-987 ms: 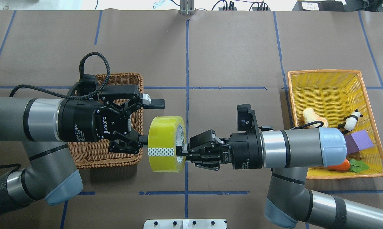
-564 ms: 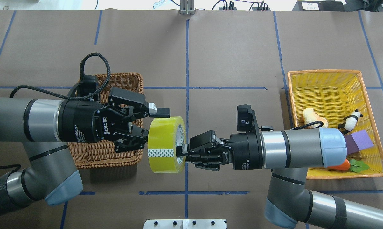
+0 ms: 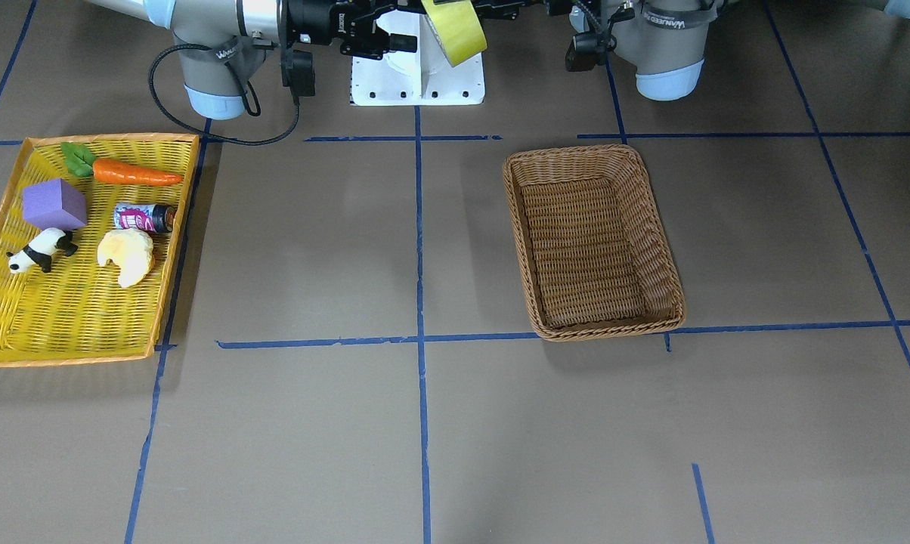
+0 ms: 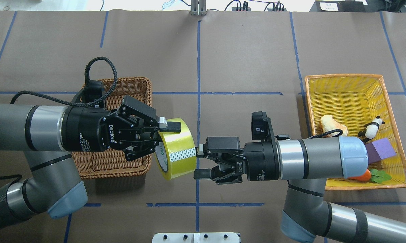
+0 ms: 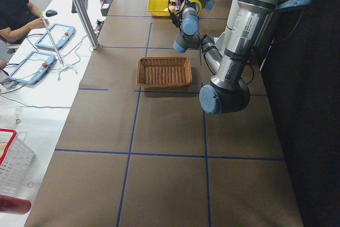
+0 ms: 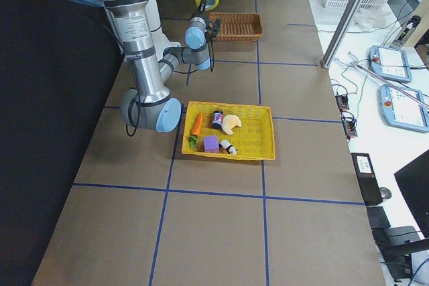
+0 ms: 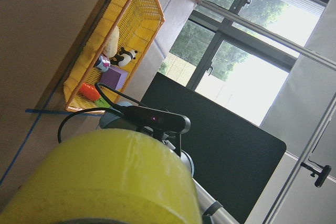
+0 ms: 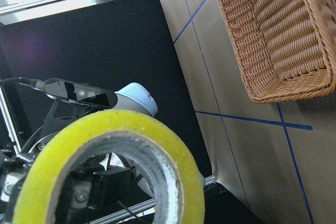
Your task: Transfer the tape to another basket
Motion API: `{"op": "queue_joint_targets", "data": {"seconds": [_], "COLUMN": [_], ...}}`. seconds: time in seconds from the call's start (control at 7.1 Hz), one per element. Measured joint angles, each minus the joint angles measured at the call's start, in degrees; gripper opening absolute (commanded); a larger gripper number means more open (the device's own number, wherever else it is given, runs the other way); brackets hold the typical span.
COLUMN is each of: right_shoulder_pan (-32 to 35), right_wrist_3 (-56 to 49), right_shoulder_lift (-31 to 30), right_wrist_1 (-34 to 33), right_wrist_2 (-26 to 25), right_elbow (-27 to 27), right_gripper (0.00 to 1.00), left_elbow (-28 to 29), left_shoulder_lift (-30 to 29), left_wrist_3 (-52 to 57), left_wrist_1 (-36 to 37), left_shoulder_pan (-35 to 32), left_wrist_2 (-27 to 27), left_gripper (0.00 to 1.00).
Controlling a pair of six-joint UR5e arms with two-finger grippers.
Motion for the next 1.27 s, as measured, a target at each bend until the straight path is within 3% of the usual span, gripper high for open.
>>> {"op": "queue_joint_targets", "data": {"seconds": [0.56, 0.85, 0.99, 1.27], "right_shoulder_pan": [1.26, 6.19, 11.62, 25.24], "right_wrist_3": [0.00, -0.12, -0.36, -7.84], "right_shoulder_lift": [-0.60, -2.53, -3.20, -2.94], "right_wrist_1": [-0.11, -1.85, -6.42, -23.43], "right_wrist_2": [0.16, 1.40, 5.30, 20.18], "right_elbow": [0.17, -0.03, 0.04, 0.36], "right_gripper": [1.00, 1.00, 1.00, 1.00], "left_elbow": [-1.95, -1.38, -0.57, 0.17], "left_shoulder_lift": [1.56, 2.72, 2.88, 2.46], "left_wrist_3": [0.26, 0.57, 1.00, 7.07], "left_wrist_1": [0.08, 1.01, 3.23, 14.08], "left_shoulder_pan": [-1.19, -5.45, -8.10, -13.12], "left_wrist_2": [-0.76, -4.76, -7.69, -15.31], "left_gripper": [0.00, 0.00, 0.00, 0.00]}}
